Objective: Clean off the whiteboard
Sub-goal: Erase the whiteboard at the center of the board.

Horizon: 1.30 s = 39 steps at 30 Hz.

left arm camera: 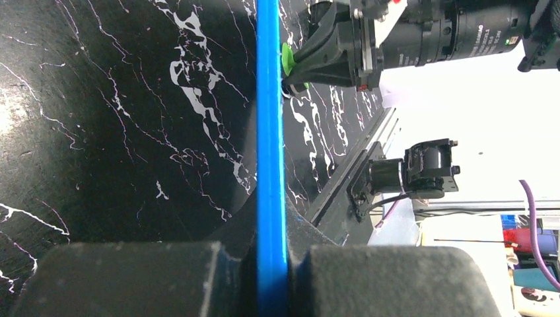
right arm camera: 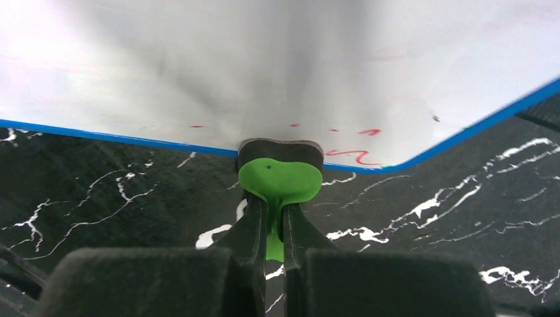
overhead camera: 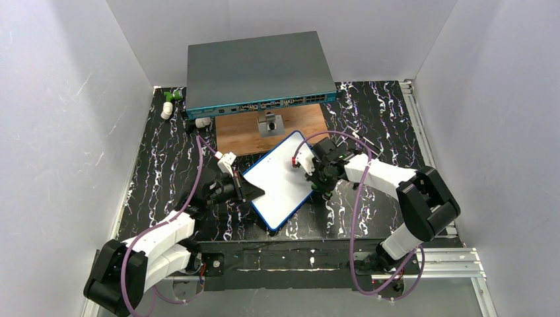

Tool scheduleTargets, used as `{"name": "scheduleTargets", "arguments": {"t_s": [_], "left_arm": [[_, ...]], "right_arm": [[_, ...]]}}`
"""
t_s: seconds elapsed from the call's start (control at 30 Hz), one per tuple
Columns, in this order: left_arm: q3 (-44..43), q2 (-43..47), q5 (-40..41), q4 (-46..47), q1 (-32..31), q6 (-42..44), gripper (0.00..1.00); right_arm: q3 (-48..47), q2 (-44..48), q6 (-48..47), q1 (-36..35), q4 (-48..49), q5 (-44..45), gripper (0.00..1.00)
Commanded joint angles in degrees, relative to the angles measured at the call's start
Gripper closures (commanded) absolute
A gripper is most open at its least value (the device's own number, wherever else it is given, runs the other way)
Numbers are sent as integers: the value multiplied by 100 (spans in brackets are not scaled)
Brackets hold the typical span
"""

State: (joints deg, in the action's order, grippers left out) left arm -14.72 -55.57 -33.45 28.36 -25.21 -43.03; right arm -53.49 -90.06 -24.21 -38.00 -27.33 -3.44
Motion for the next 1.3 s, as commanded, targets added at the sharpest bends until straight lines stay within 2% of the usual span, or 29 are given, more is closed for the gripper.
{"name": "scheduleTargets", "arguments": {"t_s": [0.0, 0.1, 0.17, 0.33, 0.53, 0.83, 1.17, 1.27], "left_arm": [[42, -55, -545, 465, -63, -233, 100], [70, -100, -494, 463, -63, -324, 100], [77, -81, -405, 308, -65, -354, 100], [115, -35, -217, -106, -63, -406, 100], [49, -333, -129, -421, -63, -397, 100], [-164, -161, 188, -1614, -63, 31, 100], [-110, -155, 273, -1685, -54, 101, 100], [-101, -162, 270, -1651, -55, 114, 100]], "right_arm": [[-234, -84, -197, -501, -126, -869, 99], [-234, -33, -464, -938, -350, -1391, 99], [-248, -39, -387, -978, -284, -1392, 99], [-249, -128, 112, -336, 270, -269, 99], [-213, -133, 355, 218, 618, 313, 99], [-598, -352, 279, 354, 579, 178, 99], [-1040, -629, 500, 627, 422, -174, 99], [-1020, -610, 566, 608, 267, -556, 99]]}}
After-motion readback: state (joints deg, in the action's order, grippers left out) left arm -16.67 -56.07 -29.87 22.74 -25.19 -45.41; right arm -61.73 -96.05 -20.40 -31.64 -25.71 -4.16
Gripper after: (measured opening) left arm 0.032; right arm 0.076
